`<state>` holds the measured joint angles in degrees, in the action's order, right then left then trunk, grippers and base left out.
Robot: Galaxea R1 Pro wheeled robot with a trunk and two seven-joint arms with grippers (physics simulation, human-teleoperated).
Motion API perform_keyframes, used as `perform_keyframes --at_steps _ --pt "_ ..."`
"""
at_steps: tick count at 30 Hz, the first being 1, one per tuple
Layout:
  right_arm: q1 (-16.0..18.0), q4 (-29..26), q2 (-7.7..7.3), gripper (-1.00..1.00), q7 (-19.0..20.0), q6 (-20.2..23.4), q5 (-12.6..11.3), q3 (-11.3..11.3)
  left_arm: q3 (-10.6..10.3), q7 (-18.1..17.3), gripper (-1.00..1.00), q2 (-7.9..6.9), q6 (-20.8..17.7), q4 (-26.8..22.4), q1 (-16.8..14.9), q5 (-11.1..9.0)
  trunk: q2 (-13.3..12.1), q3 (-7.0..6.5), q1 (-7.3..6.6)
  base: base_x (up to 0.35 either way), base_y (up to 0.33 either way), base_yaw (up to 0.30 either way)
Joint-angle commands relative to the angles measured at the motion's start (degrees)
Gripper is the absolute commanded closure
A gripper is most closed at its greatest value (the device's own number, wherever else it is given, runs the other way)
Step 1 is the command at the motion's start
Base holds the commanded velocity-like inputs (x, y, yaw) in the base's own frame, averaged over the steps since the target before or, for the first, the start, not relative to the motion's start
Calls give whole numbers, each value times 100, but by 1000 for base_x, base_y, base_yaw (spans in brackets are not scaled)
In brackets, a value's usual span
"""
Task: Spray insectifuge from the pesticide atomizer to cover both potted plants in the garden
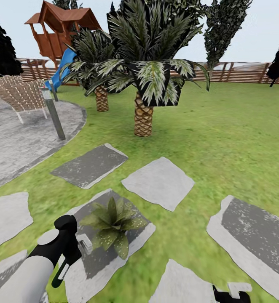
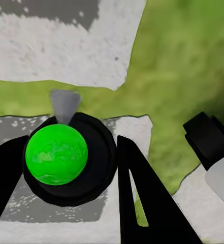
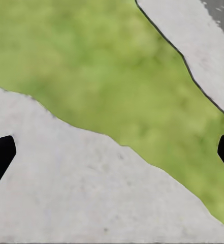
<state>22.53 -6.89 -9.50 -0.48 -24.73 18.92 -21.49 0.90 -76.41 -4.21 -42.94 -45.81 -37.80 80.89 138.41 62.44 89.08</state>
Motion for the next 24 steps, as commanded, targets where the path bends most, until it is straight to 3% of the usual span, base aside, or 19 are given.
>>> perform_keyframes --at_steps 1,8,13,24 --pt "6 7 1 -100 -5 -23 61 -48 8 -47 100 4 -57 -6 0 31 2 5 -4 -265 224 -273" --pt "6 11 1 -100 -5 -23 60 -48 13 -49 100 0 -57 -6 -4 23 2 5 -4 -203 255 -252" --pt "6 12 -2 -100 -5 -23 65 -48 20 -47 100 1 -56 -6 -3 23 2 5 -4 -23 257 -34" --pt "6 4 0 -100 13 -23 60 -48 23 -40 100 -4 -48 -10 -5 5 2 0 -4 0 10 -58"
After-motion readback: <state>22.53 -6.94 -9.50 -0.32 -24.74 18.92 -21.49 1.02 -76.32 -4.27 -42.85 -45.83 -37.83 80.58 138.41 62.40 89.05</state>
